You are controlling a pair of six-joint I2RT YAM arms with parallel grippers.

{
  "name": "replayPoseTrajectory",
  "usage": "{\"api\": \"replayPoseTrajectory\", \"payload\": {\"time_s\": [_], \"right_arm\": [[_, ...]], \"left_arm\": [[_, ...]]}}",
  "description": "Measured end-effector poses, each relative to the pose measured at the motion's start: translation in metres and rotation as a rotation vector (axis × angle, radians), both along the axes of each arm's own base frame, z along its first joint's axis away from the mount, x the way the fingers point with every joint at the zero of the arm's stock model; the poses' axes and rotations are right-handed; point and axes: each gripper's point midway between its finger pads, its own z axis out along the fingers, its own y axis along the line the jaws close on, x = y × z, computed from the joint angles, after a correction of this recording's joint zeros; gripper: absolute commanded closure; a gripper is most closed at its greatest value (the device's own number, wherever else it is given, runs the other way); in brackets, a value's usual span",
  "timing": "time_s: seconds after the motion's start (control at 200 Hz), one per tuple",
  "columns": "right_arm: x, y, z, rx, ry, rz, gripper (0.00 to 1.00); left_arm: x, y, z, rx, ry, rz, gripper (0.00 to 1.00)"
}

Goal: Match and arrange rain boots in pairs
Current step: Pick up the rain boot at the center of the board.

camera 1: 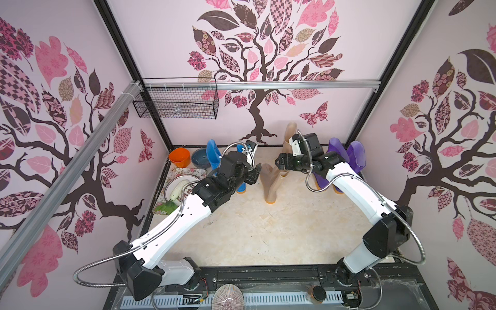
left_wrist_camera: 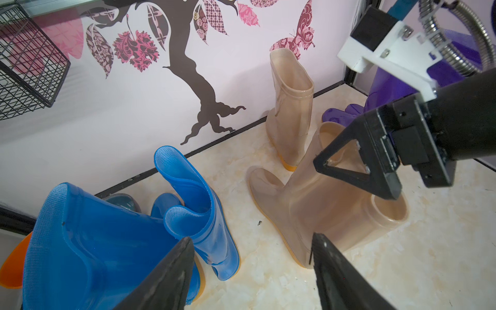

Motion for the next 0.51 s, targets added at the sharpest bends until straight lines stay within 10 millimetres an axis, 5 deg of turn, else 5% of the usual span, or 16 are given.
{"api": "replayPoseTrajectory", "payload": {"time_s": [0.08,0.285,0.505], "right_arm": [[-0.0021,0.0027,0.0019,-0.011,-0.003,0.017,0.26],[-0.0044,0.005,-0.0016,-0.04,0.004,0.053,0.69],[-0.0053,0.0048,-0.0023,-0.047,0.005,0.058,1.0]], "left_arm": [[0.0011,0.0005,-0.0013,0.013,-0.002,0.0,0.29],[0.003,0.0002,-0.0058,0.029,0.005,-0.002,0.29],[0.003,0.0001,-0.0059,0.033,0.003,-0.005,0.29]]}}
